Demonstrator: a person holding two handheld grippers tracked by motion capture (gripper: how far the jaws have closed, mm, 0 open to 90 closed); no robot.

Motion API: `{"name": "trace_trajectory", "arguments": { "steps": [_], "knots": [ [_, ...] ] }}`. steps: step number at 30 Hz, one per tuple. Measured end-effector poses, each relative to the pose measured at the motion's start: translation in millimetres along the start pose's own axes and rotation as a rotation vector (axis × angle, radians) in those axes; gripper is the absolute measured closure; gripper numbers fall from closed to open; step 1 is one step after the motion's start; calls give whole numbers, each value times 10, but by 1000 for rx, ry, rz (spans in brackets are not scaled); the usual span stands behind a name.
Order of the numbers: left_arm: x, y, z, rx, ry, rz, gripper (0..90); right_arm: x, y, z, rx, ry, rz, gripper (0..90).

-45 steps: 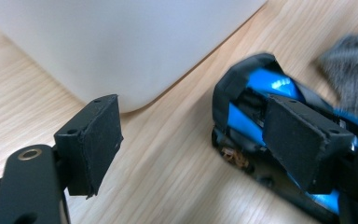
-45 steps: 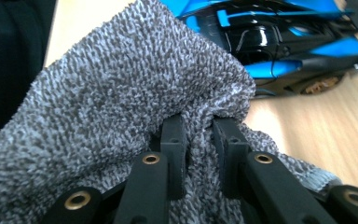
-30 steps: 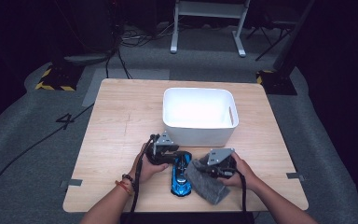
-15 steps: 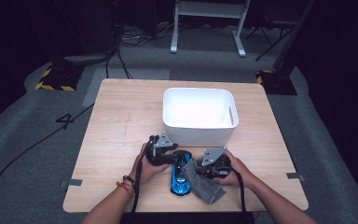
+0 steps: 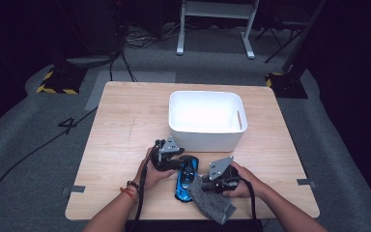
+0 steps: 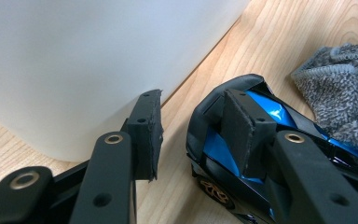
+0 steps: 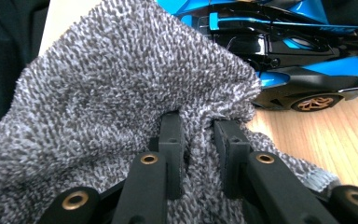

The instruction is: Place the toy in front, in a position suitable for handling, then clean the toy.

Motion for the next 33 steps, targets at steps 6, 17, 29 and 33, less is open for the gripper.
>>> {"name": "trace_trajectory", "arguments": {
  "steps": [6,17,29,33],
  "knots": [
    [-23,17,17,21,-7,22,547,11,0,-10,-9,-3,-11,758],
    [-38,108,66,18,-19,27,456,-252,93,-80,-96,-119,-208,766],
    [-378,464,42,5,39,-10,185,-459,169,-155,-115,-182,-284,764],
    [-535,498,-15,65,43,21,165,-485,172,-164,-120,-176,-279,765]
  ]
}}
Point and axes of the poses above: each handheld gripper's, and its own axes: y roughly backward along the jaws, z roughly out of its top, x roughly to its left, the point moved 2 cm from there along -y, roughly forward along the jaws, and after that the axes turned 15 degrees about -y, right-handed, at the moved point
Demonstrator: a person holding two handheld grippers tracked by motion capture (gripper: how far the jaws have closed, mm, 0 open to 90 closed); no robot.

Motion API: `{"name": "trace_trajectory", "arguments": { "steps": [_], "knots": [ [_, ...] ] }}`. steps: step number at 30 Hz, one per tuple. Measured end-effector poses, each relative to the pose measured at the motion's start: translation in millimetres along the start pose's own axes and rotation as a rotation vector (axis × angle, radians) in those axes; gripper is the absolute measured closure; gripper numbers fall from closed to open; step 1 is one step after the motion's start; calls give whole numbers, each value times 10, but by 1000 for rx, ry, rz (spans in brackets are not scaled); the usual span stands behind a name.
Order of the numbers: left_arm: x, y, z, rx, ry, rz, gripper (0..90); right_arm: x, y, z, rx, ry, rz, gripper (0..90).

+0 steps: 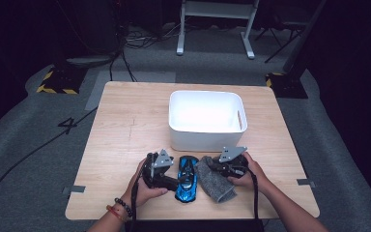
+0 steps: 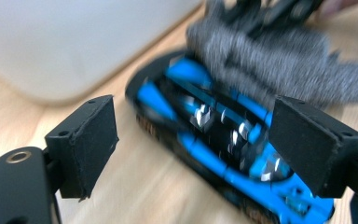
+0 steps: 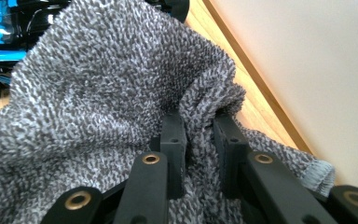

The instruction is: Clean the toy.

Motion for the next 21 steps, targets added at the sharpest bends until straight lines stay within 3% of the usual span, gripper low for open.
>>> {"name": "trace_trajectory", "arguments": {
  "steps": [4,7,9,14,17,19,21],
  "knots": [
    [-184,6,14,10,-9,-4,159,-16,2,-2,0,1,2,764],
    [-274,-53,26,39,-15,-33,158,-35,9,-4,1,2,-10,764],
    [-275,-91,13,63,-14,-27,158,-53,10,-8,-4,-11,-21,764],
    [-237,-151,-5,71,45,-57,160,-94,-9,8,-19,-32,-82,764],
    [-291,-228,12,101,23,-64,160,-107,-32,34,-22,-49,-103,763],
    [-303,-253,22,105,-2,-52,104,-116,-46,43,-27,-68,-105,761],
    [-260,-265,20,96,16,-62,95,-127,-57,54,-30,-82,-105,759]
  ]
}}
Point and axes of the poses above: each handheld gripper's, and its own axes: y roughly backward along the jaws, z roughly out of its top, x roughly to its left, the point moved 2 cm from there along -y, roughly forward along the jaws, and after that the axes turned 15 degrees about -y, right-handed, at the moved point
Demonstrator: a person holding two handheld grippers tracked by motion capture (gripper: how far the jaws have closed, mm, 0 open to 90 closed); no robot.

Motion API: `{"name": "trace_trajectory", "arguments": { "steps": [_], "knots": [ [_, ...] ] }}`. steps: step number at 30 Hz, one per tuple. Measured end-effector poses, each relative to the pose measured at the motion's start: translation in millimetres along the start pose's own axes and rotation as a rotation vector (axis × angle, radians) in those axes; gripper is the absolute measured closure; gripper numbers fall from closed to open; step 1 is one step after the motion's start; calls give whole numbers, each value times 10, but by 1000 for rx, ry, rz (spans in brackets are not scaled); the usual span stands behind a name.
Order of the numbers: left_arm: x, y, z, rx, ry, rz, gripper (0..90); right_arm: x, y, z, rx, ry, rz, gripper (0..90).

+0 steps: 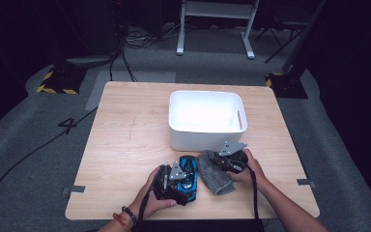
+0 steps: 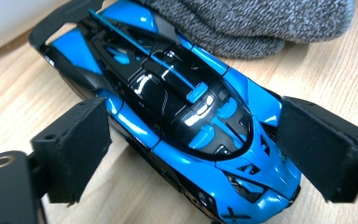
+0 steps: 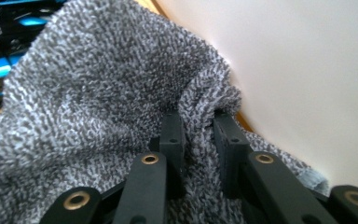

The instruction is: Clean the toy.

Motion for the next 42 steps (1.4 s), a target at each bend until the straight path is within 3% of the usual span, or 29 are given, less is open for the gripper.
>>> {"name": "trace_trajectory", "arguments": {
  "steps": [2,5,7,9,14,17,19,21,25,27,29,30,32,36,39,42],
  "knots": [
    [60,-21,-6,-2,39,-18,93,6,-5,7,5,0,-2,761],
    [133,-63,-5,-4,59,-54,60,19,-3,15,21,12,11,766],
    [178,-96,8,-10,71,-89,59,47,-2,10,28,25,74,768],
    [207,-124,43,-5,44,-117,48,89,-7,8,38,34,132,768],
    [311,-202,133,4,-31,-213,40,142,8,7,56,68,153,769],
    [370,-239,191,20,-105,-234,17,118,42,-19,65,61,166,768],
    [399,-262,247,35,-165,-217,15,107,61,-38,67,66,177,768],
    [408,-289,295,26,-193,-198,4,104,84,-50,76,69,190,768],
    [338,-254,312,27,-193,-139,44,107,111,-50,83,82,163,761],
    [278,-205,270,6,-165,-114,95,87,128,-54,83,79,142,760],
    [221,-173,230,6,-103,-63,107,44,138,-64,77,65,116,757],
    [169,-153,214,9,-64,-12,107,26,142,-68,76,58,106,756],
    [58,-111,200,11,-42,77,111,-21,153,-78,73,39,86,752],
    [-115,-55,146,4,55,186,155,-44,167,-88,74,31,71,750],
    [-194,-30,143,19,127,228,182,-40,164,-87,77,28,70,750],
    [-267,-13,160,18,153,249,217,-44,163,-88,77,24,72,750]
  ]
}}
Point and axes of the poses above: each handheld gripper's, and its own axes: y roughly backward along the jaws, z roughly out of its top, x roughly to its left, the point moved 2 cm from there along -y, roughly forward along the jaws, and after that the axes turned 15 degrees about -y, right-handed, at the moved point
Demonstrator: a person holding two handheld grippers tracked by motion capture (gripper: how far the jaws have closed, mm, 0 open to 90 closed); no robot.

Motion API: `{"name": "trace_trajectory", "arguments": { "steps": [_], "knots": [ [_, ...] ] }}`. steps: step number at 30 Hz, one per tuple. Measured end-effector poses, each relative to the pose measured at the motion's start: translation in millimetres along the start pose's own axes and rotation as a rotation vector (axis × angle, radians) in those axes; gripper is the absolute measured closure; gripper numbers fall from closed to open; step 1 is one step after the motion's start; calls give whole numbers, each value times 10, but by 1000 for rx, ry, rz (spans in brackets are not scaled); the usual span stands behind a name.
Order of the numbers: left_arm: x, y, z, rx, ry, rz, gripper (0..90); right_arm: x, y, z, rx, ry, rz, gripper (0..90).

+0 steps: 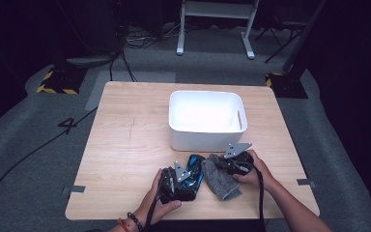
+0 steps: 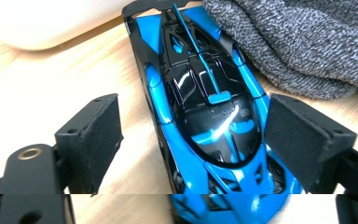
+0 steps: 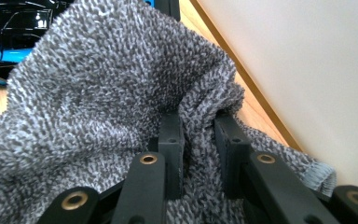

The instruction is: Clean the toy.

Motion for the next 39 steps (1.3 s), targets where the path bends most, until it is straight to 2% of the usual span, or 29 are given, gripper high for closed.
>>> {"name": "trace_trajectory", "arguments": {
  "steps": [3,5,7,9,10,11,13,14,16,19,21,22,23,26,31,35,39],
  "knots": [
    [-89,55,-2,-4,-5,2,215,-4,-2,-1,-2,-2,3,750],
    [-177,105,-3,-14,-32,-2,209,4,-6,1,0,2,0,751],
    [-258,130,13,-17,-62,11,194,2,-6,-1,0,6,3,751],
    [-280,99,10,-1,-44,0,188,-12,-6,-4,-3,0,13,750],
    [-278,72,4,13,-47,14,184,-16,-6,-5,-4,-3,16,751],
    [-277,59,8,41,-52,65,178,-15,-6,-6,-4,-4,16,750],
    [-232,35,3,61,-3,69,178,-5,-6,-5,-3,2,9,750],
    [-205,29,-6,65,19,59,159,-1,-6,-4,-2,3,7,750],
    [-162,7,-19,66,11,18,139,-5,-6,-4,-2,3,9,750],
    [-131,-76,-18,84,24,-18,120,-15,-8,-7,-4,-4,18,749],
    [-131,-162,-17,124,7,-27,132,-16,-8,-6,-4,-5,19,749],
    [-138,-178,-16,125,0,-21,130,-15,-8,-6,-4,-5,19,749],
    [-141,-180,-10,117,-41,-28,152,-14,-8,-6,-3,-4,18,749],
    [-89,-206,5,110,-58,-66,153,-12,-8,-6,-4,-1,16,749],
    [6,-203,-3,109,-110,-119,163,-21,1,-8,-4,-2,18,750],
    [117,-190,-35,86,-167,-188,174,-35,48,-11,-2,5,11,754],
    [217,-172,-85,52,-268,-287,176,-119,166,-48,-19,-14,-8,756]
  ]
}}
Point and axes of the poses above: each handheld gripper's, and its own axes: y roughly backward along the jaws, z roughly out of its top, x roughly to its left, the point moved 2 cm from there along -y, roughly forward along the jaws, and after that the axes turned 15 degrees about -y, right-handed, at the moved point
